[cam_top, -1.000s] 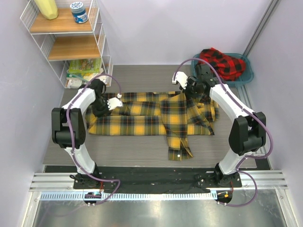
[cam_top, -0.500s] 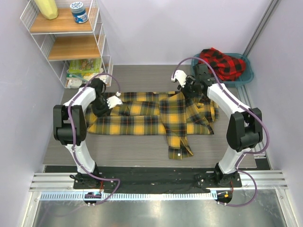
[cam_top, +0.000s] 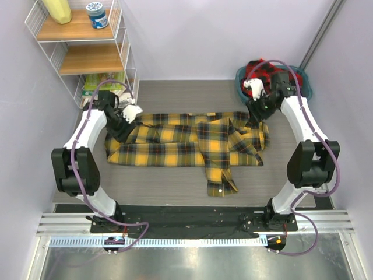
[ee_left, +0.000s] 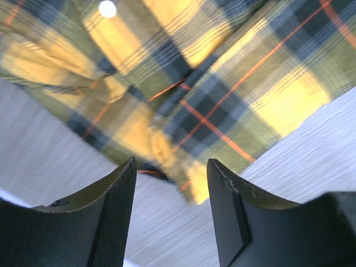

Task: Fold and stack the long sleeve shirts
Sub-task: Fold the shirt

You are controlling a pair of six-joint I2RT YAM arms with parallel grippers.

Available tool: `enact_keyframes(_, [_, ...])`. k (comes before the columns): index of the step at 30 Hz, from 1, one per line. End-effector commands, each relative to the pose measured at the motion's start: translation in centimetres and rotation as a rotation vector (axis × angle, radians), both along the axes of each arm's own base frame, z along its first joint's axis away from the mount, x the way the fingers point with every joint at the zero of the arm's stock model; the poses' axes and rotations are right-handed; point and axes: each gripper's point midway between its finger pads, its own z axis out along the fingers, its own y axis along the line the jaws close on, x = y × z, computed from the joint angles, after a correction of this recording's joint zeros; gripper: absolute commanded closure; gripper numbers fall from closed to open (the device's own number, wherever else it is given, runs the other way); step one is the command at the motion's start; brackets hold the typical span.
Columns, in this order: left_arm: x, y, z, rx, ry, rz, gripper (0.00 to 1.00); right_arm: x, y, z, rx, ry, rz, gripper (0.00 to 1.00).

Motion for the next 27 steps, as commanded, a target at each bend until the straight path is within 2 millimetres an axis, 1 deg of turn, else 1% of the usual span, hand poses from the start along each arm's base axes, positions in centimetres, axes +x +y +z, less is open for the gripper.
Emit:
enact_keyframes(1, [-2.1, -1.2, -2.7, -0.063, 0.093, 0.076, 0.45, -7.5, 1.5, -3.7, 0.122, 0.294, -0.043, 0.5])
enact_keyframes(2, [-2.0, -1.0, -3.4, -0.057, 0.099, 0.092, 0.46, -7.9, 1.4, -4.5, 0.125, 0.319, -0.054, 0.53])
enact_keyframes(3, [-2.3, -0.7, -4.2, -0.04, 0.12, 0.102, 0.47, -8.1, 1.4, -5.4, 0.123, 0.334, -0.063, 0.55])
enact_keyframes(4, [-2.3, -0.6, -4.8, -0.034, 0.129, 0.109, 0.48, -8.8, 1.2, -7.1, 0.112, 0.383, -0.078, 0.56])
enact_keyframes(6, [-2.5, 0.0, -6.5, -0.002, 0.164, 0.128, 0.49, -8.6, 0.4, -9.0, 0.072, 0.389, -0.107, 0.58])
enact_keyframes(7, [-2.6, 0.1, -7.0, 0.009, 0.173, 0.131, 0.5, -9.2, 0.0, -10.5, 0.05, 0.418, -0.113, 0.58])
enact_keyframes(8, [-2.7, 0.4, -7.9, 0.024, 0.194, 0.133, 0.51, -8.6, -0.4, -11.2, 0.031, 0.394, -0.122, 0.59])
enact_keyframes(9, [-3.0, 0.6, -8.6, 0.039, 0.203, 0.129, 0.53, -8.8, -1.0, -12.0, -0.006, 0.402, -0.132, 0.59])
enact_keyframes(10, [-3.3, 1.1, -9.1, 0.063, 0.219, 0.131, 0.54, -9.6, -1.2, -13.0, -0.021, 0.432, -0.132, 0.6])
enact_keyframes(11, [-3.7, 1.3, -9.5, 0.075, 0.233, 0.125, 0.55, -10.0, -1.5, -13.8, -0.037, 0.452, -0.129, 0.61])
enact_keyframes(12, [-4.6, 1.4, -10.3, 0.086, 0.262, 0.118, 0.56, -10.1, -1.8, -14.4, -0.054, 0.453, -0.133, 0.62])
enact_keyframes(13, [-5.0, 1.7, -10.6, 0.101, 0.267, 0.104, 0.57, -11.0, -2.0, -15.2, -0.067, 0.475, -0.131, 0.62])
enact_keyframes(14, [-6.0, 1.7, -11.0, 0.105, 0.282, 0.094, 0.58, -10.9, -2.1, -15.6, -0.073, 0.463, -0.134, 0.63])
enact_keyframes(15, [-6.3, 1.8, -11.2, 0.109, 0.28, 0.081, 0.58, -11.7, -2.3, -16.3, -0.087, 0.477, -0.137, 0.63])
enact_keyframes(16, [-6.7, 1.9, -11.3, 0.114, 0.284, 0.08, 0.59, -11.8, -2.4, -16.6, -0.095, 0.473, -0.137, 0.64])
enact_keyframes(17, [-7.5, 1.9, -11.5, 0.119, 0.293, 0.075, 0.59, -12.3, -2.2, -16.7, -0.1, 0.482, -0.133, 0.64])
enact_keyframes(18, [-7.9, 2.0, -11.5, 0.124, 0.296, 0.064, 0.6, -13.5, -2.2, -17.2, -0.107, 0.507, -0.127, 0.65])
enact_keyframes(19, [-8.4, 2.1, -11.4, 0.132, 0.299, 0.056, 0.6, -14.1, -2.1, -17.2, -0.112, 0.512, -0.119, 0.65])
enact_keyframes(20, [-9.4, 2.2, -11.7, 0.136, 0.318, 0.042, 0.62, -14.5, -2.1, -16.7, -0.118, 0.498, -0.112, 0.66])
enact_keyframes(21, [-10.1, 2.2, -11.2, 0.139, 0.32, 0.03, 0.62, -15.6, -2.0, -16.8, -0.124, 0.51, -0.1, 0.66])
enact_keyframes(22, [-10.7, 2.2, -11.0, 0.139, 0.334, 0.012, 0.62, -16.5, -1.9, -16.3, -0.119, 0.523, -0.094, 0.66])
enact_keyframes(23, [-11.2, 2.0, -10.7, 0.121, 0.342, 0.004, 0.62, -16.6, -1.8, -15.1, -0.113, 0.491, -0.084, 0.65])
enact_keyframes(24, [-11.2, 1.7, -9.8, 0.104, 0.325, -0.002, 0.62, -16.7, -1.7, -14.4, -0.104, 0.481, -0.079, 0.65])
enact_keyframes(25, [-12.1, 1.2, -9.0, 0.077, 0.354, -0.017, 0.61, -17.2, -1.2, -13.5, -0.076, 0.492, -0.067, 0.64])
enact_keyframes(26, [-11.2, -0.1, -7.8, 0.002, 0.321, -0.025, 0.58, -17.0, -0.8, -12.4, -0.053, 0.47, -0.062, 0.63])
enact_keyframes(27, [-11.0, -0.7, -6.7, -0.038, 0.309, -0.03, 0.56, -15.5, -0.2, -10.2, -0.019, 0.403, -0.065, 0.62])
